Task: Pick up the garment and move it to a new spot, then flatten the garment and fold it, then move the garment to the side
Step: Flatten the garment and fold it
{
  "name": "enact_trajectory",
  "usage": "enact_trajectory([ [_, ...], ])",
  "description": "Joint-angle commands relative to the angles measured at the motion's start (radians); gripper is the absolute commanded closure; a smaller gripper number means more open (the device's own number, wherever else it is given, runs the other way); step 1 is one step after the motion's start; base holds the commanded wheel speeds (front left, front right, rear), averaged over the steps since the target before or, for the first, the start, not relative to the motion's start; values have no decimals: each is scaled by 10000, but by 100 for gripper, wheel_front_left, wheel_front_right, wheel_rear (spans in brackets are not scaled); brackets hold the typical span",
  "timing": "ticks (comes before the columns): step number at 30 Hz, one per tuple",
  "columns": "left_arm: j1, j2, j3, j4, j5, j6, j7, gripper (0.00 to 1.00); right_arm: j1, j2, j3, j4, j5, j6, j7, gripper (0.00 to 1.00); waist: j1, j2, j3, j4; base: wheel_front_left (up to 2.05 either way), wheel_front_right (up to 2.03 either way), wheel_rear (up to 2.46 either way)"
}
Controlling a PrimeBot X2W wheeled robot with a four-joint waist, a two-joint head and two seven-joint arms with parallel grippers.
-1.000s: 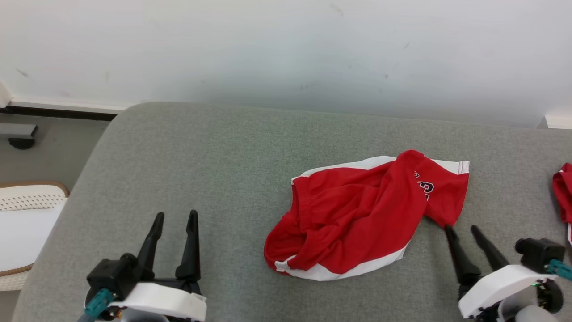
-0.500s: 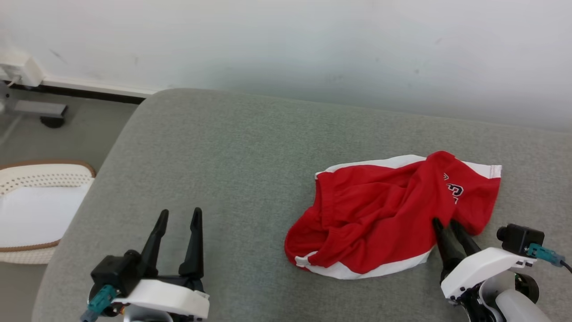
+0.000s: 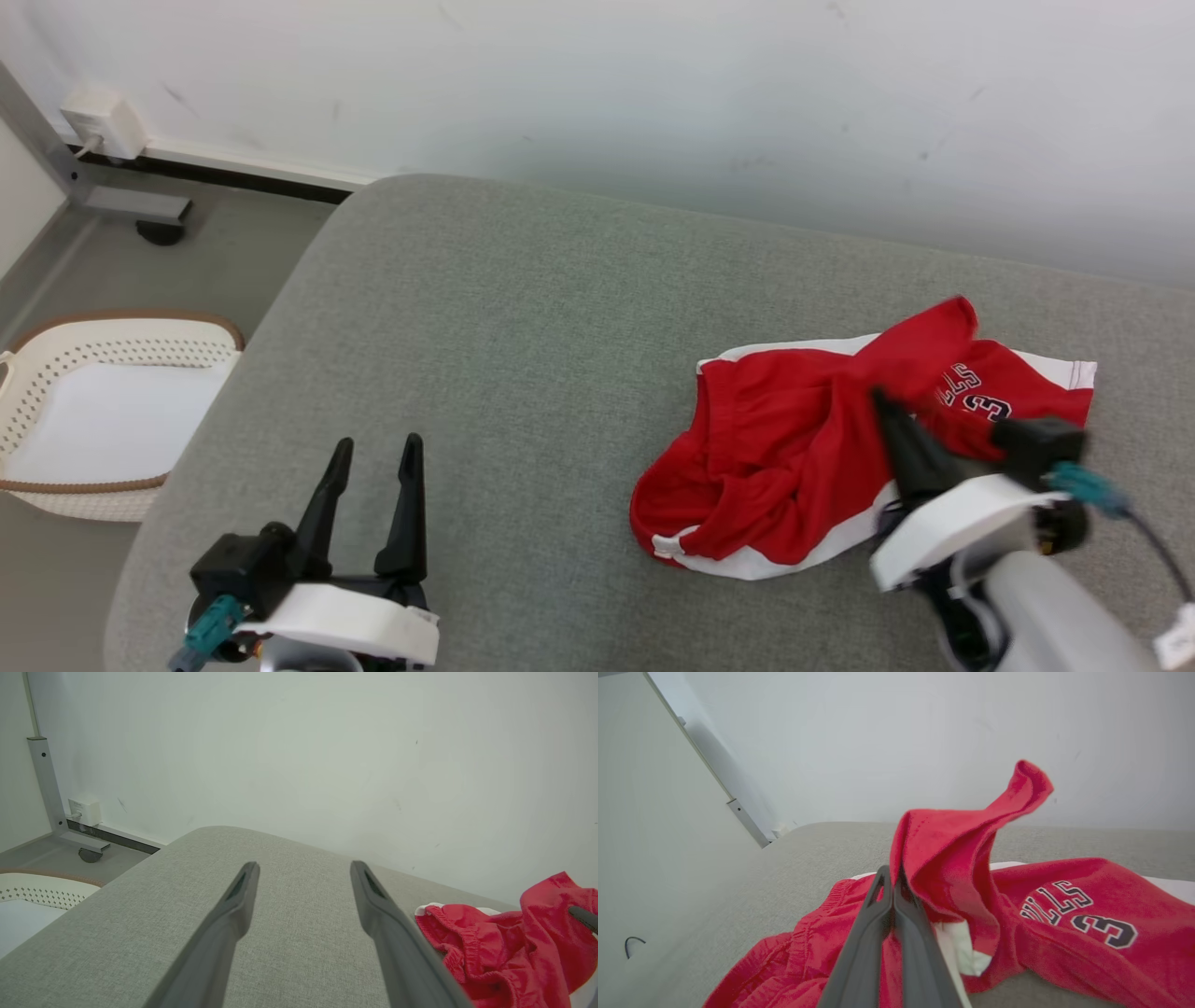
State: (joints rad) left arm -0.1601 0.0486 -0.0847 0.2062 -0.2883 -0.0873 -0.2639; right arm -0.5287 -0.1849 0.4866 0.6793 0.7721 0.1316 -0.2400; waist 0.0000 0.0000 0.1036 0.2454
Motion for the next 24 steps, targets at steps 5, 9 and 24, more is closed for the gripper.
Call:
enact_trajectory([
  [5,-48,41,3,35,-151,47,2,0,-301,634,995,163,-837,-21,552,100,0,0,110,149,0,0,0],
  [9,-175,43,-144,93,-214,82,2,0,-488,964,1574,865,-987,-21,928,43,0,0,147,305,0,0,0],
  [24,110,43,-21,35,-117,101,3,0,-288,-1,1699,-30,-464,-21,232,0,0,0,-119,-255,0,0,0],
])
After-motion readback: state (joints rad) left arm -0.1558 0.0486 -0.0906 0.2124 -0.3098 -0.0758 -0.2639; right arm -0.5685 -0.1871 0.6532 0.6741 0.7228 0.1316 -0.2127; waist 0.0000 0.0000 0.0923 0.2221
